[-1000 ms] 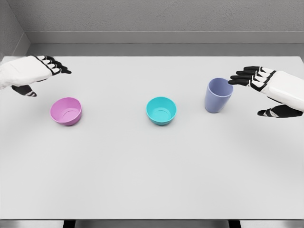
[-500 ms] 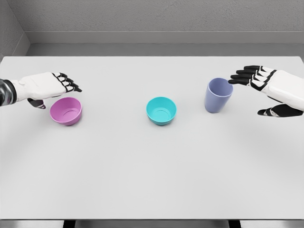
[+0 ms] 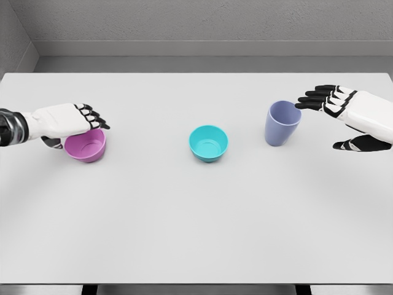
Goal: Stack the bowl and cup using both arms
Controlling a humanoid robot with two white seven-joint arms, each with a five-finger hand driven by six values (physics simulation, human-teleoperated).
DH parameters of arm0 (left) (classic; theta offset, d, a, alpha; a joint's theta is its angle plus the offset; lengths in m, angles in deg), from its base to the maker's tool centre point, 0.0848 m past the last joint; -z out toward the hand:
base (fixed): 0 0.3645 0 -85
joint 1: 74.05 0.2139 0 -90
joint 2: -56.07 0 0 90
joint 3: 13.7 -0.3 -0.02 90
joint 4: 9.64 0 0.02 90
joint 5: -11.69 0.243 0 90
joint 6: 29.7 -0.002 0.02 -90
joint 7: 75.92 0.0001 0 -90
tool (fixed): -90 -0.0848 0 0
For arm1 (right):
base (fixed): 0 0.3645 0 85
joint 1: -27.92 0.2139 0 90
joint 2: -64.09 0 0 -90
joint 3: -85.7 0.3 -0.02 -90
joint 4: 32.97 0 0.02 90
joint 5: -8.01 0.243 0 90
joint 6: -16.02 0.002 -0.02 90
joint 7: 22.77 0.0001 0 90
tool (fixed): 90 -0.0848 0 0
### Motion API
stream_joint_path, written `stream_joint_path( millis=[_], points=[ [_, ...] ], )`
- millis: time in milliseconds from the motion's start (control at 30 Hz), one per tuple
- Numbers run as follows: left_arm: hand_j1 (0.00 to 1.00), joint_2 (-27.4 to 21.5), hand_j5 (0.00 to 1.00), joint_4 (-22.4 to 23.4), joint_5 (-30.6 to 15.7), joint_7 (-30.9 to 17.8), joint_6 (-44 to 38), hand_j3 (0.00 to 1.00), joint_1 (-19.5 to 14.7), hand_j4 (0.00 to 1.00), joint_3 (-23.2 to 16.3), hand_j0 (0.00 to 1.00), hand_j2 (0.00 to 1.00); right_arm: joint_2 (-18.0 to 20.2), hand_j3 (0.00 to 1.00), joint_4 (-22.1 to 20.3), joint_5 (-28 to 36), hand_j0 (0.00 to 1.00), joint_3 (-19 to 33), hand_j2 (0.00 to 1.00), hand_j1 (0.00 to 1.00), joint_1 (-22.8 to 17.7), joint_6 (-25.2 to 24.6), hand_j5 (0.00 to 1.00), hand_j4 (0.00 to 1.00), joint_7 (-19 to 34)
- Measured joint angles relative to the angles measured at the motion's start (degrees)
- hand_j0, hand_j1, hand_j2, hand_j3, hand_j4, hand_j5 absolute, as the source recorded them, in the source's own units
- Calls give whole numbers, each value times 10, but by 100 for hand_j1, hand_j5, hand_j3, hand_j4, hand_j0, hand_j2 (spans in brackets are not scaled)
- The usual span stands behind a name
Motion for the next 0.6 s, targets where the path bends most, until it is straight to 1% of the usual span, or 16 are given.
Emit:
stream_joint_path(
  millis=[167,233,600],
  points=[
    [100,1,100,-8,0,0,0,100,0,100,-3,100,100,0,100,0,0,100,0,100,100,0,0,100,100,0],
    [100,0,100,-10,9,1,1,100,6,100,-3,100,100,0,100,0,0,100,0,100,100,0,0,100,100,0],
    [100,-6,100,-18,1,0,0,100,9,100,-6,100,100,-1,100,0,0,100,0,100,100,0,0,100,100,0]
  ],
)
